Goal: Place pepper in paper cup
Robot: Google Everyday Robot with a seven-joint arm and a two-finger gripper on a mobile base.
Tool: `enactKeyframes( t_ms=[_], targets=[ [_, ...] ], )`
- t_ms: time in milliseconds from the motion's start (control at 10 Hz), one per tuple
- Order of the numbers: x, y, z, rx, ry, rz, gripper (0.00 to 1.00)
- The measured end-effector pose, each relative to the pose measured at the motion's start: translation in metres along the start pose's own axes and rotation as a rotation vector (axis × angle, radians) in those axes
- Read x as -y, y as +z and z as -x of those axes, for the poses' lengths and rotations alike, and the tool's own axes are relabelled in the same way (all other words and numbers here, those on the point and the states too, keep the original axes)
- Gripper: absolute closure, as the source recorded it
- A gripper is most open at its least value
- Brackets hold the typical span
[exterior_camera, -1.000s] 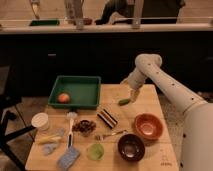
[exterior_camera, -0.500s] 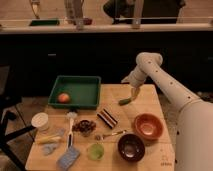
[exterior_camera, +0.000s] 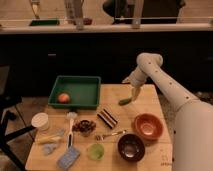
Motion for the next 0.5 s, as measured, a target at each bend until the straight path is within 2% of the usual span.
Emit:
enactKeyframes(
  t_ms=[300, 500],
  targets=[
    [0.0008, 0.0026, -0.0045, 0.001, 0.005, 0.005, 0.20],
    [-0.0003, 0.0095, -0.0089, 0.017, 0.021, 0.009, 0.20]
  ],
)
